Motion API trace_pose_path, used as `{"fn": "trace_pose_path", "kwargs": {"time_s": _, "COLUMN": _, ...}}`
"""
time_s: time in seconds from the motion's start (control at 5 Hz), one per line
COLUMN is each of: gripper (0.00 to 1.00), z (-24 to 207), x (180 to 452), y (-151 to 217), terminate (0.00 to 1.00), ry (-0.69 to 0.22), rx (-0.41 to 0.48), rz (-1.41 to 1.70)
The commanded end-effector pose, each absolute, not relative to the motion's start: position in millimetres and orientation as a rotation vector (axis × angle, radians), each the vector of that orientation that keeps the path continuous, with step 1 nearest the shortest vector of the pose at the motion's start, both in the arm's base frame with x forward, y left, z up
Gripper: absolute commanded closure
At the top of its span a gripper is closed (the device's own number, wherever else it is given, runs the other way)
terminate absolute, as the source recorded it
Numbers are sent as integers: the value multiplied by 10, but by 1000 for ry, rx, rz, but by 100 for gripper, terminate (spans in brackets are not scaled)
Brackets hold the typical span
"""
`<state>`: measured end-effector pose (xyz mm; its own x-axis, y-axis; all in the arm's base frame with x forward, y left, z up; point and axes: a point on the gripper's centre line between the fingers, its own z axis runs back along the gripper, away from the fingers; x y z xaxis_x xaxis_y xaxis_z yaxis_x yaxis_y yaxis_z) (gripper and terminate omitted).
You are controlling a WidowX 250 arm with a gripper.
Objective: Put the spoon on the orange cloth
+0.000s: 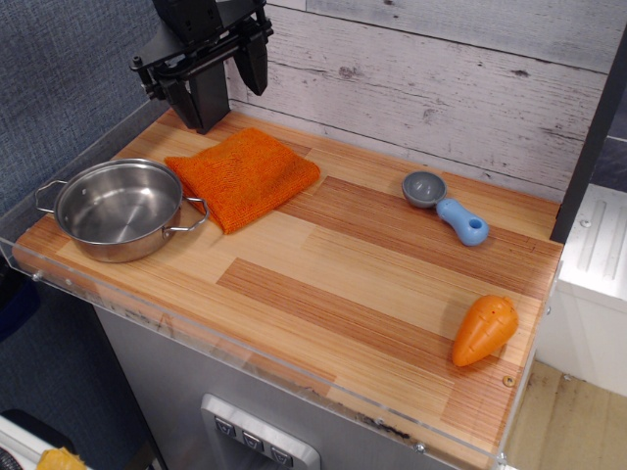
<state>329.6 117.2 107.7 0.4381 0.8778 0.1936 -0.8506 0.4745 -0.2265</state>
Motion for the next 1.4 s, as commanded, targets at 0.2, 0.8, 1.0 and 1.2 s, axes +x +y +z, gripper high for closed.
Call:
{"fn": "trace_pose_path", "kwargs": {"time_s": 0.2, "gripper": 0, "z": 1074, "x": 3487, "y": 853, "terminate": 0, "ry": -334, "rx": -126, "rz": 1018}}
{"fn": "trace_pose_path", "kwargs": {"time_s": 0.8, "gripper": 0, "z": 742, "x": 3862, "y": -169, "terminate": 0, "ry": -344, "rx": -237, "rz": 856}}
{"fn": "trace_pose_path", "kwargs": {"time_s": 1.0, "gripper": 0, "z": 557, "x": 3933, "y": -491, "terminate": 0, "ry": -302, "rx": -283, "rz": 788}}
{"fn": "trace_pose_path", "kwargs": {"time_s": 1.2, "gripper": 0, "z": 426, "x": 3923, "y": -720, "terminate": 0, "ry": -274, "rx": -274, "rz": 746}}
